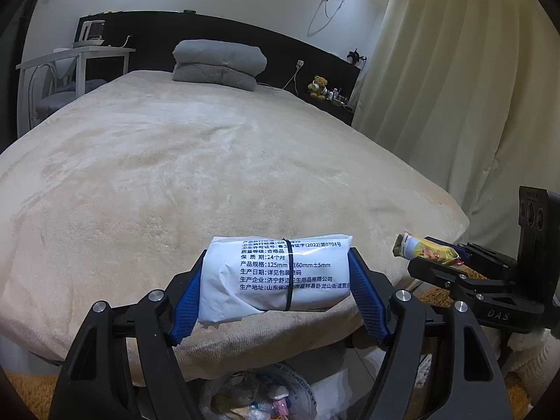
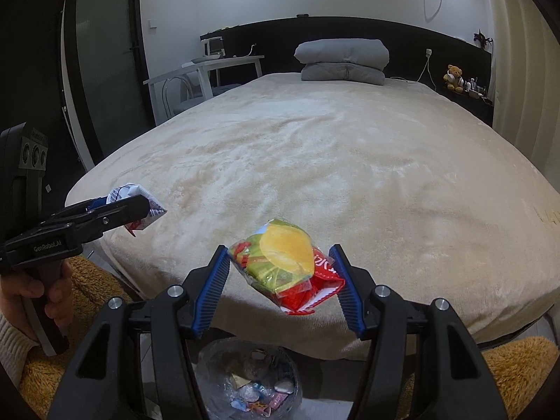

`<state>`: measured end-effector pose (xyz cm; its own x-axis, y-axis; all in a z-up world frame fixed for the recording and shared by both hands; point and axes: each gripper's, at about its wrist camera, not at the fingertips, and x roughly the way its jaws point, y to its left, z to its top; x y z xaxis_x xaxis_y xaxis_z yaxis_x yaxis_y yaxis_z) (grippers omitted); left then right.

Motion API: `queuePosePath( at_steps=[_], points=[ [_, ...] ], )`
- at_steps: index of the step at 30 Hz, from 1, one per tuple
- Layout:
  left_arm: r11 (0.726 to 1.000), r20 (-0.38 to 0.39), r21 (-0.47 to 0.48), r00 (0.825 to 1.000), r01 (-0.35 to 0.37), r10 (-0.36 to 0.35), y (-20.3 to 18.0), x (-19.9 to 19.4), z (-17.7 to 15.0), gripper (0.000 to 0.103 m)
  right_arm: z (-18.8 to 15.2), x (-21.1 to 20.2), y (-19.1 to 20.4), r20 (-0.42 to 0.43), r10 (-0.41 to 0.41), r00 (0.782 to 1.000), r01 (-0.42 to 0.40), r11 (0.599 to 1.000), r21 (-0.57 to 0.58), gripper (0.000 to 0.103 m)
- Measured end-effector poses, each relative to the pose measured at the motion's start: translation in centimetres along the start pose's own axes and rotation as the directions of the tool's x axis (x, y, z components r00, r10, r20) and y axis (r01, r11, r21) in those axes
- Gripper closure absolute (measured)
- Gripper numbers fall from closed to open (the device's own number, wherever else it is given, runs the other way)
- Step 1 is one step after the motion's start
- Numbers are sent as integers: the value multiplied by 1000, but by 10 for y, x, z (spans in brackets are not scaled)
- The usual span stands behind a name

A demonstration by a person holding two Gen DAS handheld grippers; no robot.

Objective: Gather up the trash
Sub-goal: 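Carry both held items down past the bed edge toward the clear plastic bag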

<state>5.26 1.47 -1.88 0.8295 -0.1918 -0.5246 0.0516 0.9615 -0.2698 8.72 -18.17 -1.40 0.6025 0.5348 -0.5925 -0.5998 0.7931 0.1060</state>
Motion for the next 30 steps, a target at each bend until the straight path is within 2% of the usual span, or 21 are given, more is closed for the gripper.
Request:
queuePosePath(
  at_steps=[6, 11, 15, 19, 23, 26, 30],
  points=[
    [1000, -48, 10, 999, 23, -22, -10, 0, -20, 30, -17, -4, 2, -31, 20, 999, -20, 1000, -9, 44],
    [998, -101, -26, 993, 51, -53, -10, 1, -40, 30, -29, 2, 6, -89, 63, 994, -64, 998, -6, 44],
    [995, -149, -71, 986, 67, -77, -8, 5, -55, 30, -38, 11, 10, -146, 105, 984, -105, 994, 8, 44],
    [994, -175, -101, 982, 49, -66, -6, 8, -64, 30, -45, 22, 10, -204, 167, 965, -159, 986, 52, 44],
    [992, -191, -110, 979, 57, -78, -7, 7, -68, 30, -51, 30, 16, -246, 188, 951, -180, 982, 55, 44],
    [984, -230, -166, 968, 62, -100, -2, 14, -76, 30, -57, 37, 18, -282, 209, 936, -198, 978, 68, 44],
    [960, -303, -272, 941, 67, -151, 7, 27, -92, 30, -66, 47, 19, -329, 223, 918, -209, 975, 76, 44]
  ],
)
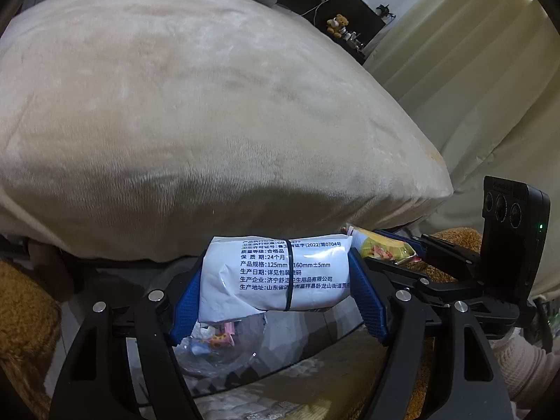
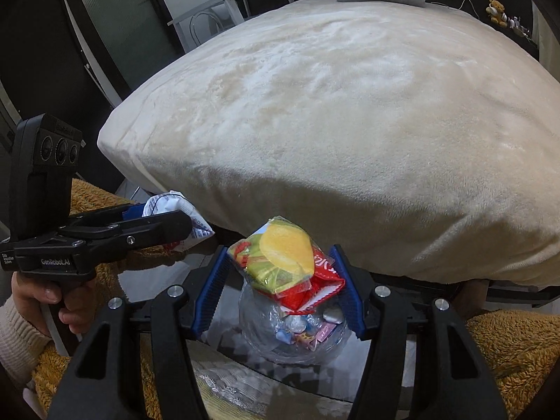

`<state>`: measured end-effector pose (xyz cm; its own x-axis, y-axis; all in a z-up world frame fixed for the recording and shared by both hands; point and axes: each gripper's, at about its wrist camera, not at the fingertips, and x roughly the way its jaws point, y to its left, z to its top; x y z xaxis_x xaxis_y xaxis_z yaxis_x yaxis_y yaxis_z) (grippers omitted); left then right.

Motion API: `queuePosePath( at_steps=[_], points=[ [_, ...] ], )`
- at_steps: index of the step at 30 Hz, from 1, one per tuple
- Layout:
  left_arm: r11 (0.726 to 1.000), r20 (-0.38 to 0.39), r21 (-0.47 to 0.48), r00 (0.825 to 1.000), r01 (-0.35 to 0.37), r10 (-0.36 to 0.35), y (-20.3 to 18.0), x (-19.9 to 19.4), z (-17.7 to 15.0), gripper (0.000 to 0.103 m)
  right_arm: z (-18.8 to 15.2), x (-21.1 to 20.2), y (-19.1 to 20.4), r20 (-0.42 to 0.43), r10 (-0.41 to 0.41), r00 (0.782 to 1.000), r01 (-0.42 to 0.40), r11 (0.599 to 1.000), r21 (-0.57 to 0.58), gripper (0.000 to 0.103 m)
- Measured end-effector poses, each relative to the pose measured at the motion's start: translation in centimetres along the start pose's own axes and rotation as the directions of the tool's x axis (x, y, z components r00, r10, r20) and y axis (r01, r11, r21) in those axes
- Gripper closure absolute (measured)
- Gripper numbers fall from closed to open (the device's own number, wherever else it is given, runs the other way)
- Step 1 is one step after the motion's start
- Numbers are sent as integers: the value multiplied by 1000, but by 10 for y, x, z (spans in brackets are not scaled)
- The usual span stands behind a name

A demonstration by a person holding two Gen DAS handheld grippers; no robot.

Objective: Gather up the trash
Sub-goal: 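Carry both held items down past the bed edge toward the clear plastic bag, then open the left tool over the clear bag while the right tool releases the wrapper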

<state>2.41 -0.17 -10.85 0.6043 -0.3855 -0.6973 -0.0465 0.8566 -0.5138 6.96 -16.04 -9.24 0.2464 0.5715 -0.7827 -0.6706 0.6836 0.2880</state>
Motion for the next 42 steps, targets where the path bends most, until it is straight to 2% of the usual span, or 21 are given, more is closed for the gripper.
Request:
queuePosePath(
  at_steps=[4, 10, 13, 18, 24, 28, 31, 32, 36, 42],
  points=[
    [996, -67, -87, 998, 16, -22, 11, 15, -9, 30, -2, 11, -7, -58, 40, 998, -37, 998, 42, 44],
    [986, -162, -162, 987, -28, 2, 28, 34, -14, 30, -3, 29, -19, -131, 83, 988, -67, 990, 126, 44],
    [981, -213, -180, 977, -70, 30, 34, 44, -18, 30, -4, 38, -28, -169, 113, 979, -82, 980, 182, 44],
    [975, -287, -200, 957, -97, 36, 42, 59, -24, 30, -9, 54, -41, -236, 142, 961, -75, 960, 270, 44],
    [976, -327, -177, 943, -127, 64, 41, 66, -27, 30, -11, 61, -51, -265, 164, 950, -69, 940, 334, 44],
    [972, -340, -200, 939, -121, 47, 43, 67, -27, 30, -10, 63, -53, -266, 170, 949, -65, 930, 361, 43],
    [976, -349, -183, 936, -121, 50, 41, 70, -28, 19, -6, 60, -56, -243, 177, 954, -75, 923, 378, 31],
    [977, -354, -178, 934, -116, 47, 39, 71, -28, 15, -5, 61, -56, -239, 182, 954, -79, 921, 382, 31],
    [981, -363, -121, 926, -154, 100, 32, 74, -29, 12, -4, 61, -57, -239, 167, 957, -65, 921, 384, 31],
    [979, -327, -116, 938, -165, 119, 31, 67, -24, 12, 2, 51, -55, -201, 128, 971, -49, 934, 355, 31]
  ],
)
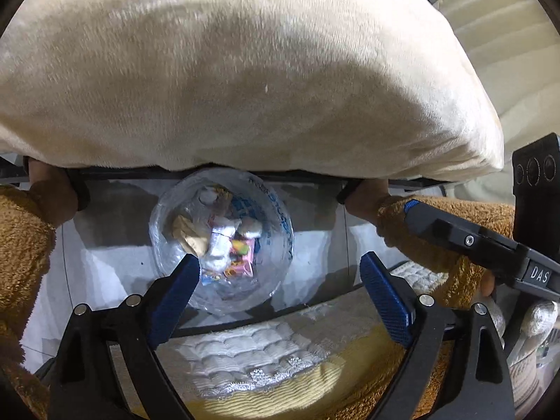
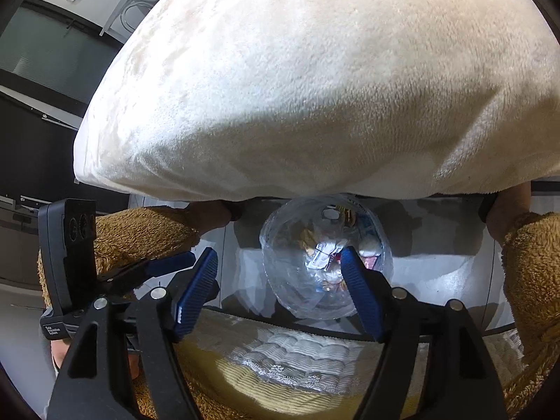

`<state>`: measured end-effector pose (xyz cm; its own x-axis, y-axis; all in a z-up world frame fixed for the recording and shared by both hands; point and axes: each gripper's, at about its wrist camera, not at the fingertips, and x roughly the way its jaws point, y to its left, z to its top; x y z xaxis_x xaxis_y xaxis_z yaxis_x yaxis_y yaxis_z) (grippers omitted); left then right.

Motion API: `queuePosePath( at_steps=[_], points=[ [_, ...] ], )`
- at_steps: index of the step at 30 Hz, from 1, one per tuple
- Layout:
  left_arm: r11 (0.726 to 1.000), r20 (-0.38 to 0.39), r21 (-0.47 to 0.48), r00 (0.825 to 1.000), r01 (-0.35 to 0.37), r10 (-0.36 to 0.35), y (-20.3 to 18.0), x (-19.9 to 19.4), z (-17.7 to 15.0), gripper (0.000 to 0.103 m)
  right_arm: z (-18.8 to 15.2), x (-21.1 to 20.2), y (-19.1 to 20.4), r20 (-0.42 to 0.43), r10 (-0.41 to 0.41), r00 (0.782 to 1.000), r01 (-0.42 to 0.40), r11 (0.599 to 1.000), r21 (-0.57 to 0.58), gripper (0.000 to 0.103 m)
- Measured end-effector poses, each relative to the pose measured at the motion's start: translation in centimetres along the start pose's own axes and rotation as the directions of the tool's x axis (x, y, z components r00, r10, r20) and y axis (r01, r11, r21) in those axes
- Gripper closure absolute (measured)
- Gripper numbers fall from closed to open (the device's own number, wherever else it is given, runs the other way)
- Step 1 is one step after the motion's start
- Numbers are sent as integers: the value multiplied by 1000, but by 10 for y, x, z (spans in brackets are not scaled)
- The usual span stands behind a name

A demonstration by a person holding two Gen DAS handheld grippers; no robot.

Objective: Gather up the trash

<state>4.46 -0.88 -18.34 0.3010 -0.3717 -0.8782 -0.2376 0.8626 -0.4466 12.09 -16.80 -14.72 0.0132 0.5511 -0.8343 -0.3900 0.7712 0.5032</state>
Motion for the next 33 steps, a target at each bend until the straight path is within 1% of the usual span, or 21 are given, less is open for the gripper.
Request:
queuePosePath(
  at_steps=[4, 8, 11, 14, 18, 20, 21, 22, 26, 28, 31, 32, 33],
  points=[
    [999, 70, 44, 997, -16, 13, -7, -14, 2, 12, 1, -14, 8, 86, -24, 996, 29, 998, -57, 31],
    [996, 156, 91, 988, -22, 8, -16, -31, 4, 12, -2, -30, 17, 180, -37, 983, 58, 992, -114, 31],
    [988, 245, 143, 969, -64, 27, -26, -46, 4, 12, -4, -42, 24, 251, -51, 967, 92, 984, -153, 31],
    [982, 309, 170, 951, -79, 23, -33, -59, 4, 12, -5, -54, 30, 321, -58, 945, 122, 975, -184, 31],
    [976, 397, 196, 918, -98, 13, -38, -77, 4, 12, -7, -69, 33, 399, -63, 915, 156, 966, -204, 31],
    [968, 446, 216, 895, -126, 17, -43, -85, 3, 12, -7, -76, 33, 435, -73, 898, 179, 961, -209, 28],
    [964, 470, 226, 883, -141, 19, -45, -90, 3, 12, -7, -80, 34, 453, -75, 889, 188, 959, -210, 25],
    [960, 491, 233, 871, -154, 20, -47, -93, 2, 12, -6, -83, 38, 467, -80, 880, 199, 957, -212, 24],
    [949, 552, 249, 833, -192, 24, -52, -107, 4, 12, -6, -93, 37, 505, -99, 857, 234, 949, -212, 23],
    [945, 571, 259, 820, -202, 19, -54, -112, 4, 12, -7, -96, 38, 525, -106, 845, 251, 944, -213, 22],
    [938, 610, 266, 792, -223, 15, -57, -123, 3, 12, -10, -103, 41, 570, -119, 813, 291, 930, -222, 18],
    [936, 621, 268, 784, -228, 13, -57, -125, 1, 7, -11, -105, 42, 587, -120, 801, 303, 926, -224, 17],
    [935, 634, 268, 773, -231, 9, -57, -128, 0, 6, -13, -107, 43, 605, -122, 787, 316, 922, -225, 16]
  ],
)
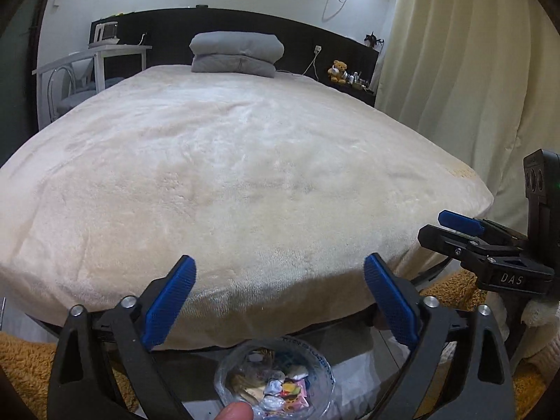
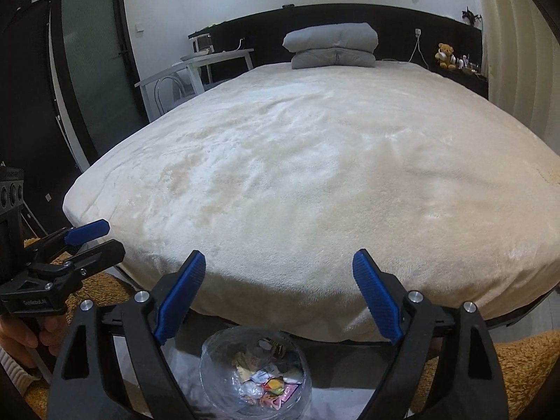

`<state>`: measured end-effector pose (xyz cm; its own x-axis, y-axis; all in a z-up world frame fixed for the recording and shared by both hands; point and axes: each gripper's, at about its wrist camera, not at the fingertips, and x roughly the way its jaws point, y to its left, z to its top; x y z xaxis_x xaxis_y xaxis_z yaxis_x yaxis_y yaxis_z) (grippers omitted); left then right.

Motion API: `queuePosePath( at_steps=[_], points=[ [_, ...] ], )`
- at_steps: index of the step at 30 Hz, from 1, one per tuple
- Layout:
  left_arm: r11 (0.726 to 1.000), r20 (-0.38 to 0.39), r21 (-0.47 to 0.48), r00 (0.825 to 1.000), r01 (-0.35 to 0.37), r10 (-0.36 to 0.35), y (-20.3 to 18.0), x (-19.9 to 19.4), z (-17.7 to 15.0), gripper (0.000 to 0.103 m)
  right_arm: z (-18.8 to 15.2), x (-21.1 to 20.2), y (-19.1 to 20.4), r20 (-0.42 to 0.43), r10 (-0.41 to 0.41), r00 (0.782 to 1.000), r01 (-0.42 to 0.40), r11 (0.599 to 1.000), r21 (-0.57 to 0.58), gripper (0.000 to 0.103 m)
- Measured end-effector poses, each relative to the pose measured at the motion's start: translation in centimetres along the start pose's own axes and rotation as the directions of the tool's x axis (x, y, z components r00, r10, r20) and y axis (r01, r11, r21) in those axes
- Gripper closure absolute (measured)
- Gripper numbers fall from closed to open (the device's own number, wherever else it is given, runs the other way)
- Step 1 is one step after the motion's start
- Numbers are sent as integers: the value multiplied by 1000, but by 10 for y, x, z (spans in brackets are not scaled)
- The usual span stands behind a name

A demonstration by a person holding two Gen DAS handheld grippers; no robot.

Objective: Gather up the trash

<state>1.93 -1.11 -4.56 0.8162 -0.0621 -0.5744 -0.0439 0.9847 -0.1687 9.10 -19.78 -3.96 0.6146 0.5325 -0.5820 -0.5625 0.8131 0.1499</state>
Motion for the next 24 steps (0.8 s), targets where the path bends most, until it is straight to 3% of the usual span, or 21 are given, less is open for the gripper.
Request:
queuePosePath(
  at_steps=[2, 12, 24],
  points=[
    [1000, 30, 2, 1000, 7, -7, 0, -6, 2, 6, 0, -3, 1, 41, -21, 999, 22, 1000, -17, 5],
    [998, 103, 58, 995, 6, -12, -9, -17, 2, 6, 1, -8, 4, 110, -78, 991, 86, 994, -72, 5],
    [998, 128, 64, 992, -24, 15, -11, -19, 2, 6, 2, -10, 3, 136, -69, 988, 79, 994, -72, 5]
  ],
)
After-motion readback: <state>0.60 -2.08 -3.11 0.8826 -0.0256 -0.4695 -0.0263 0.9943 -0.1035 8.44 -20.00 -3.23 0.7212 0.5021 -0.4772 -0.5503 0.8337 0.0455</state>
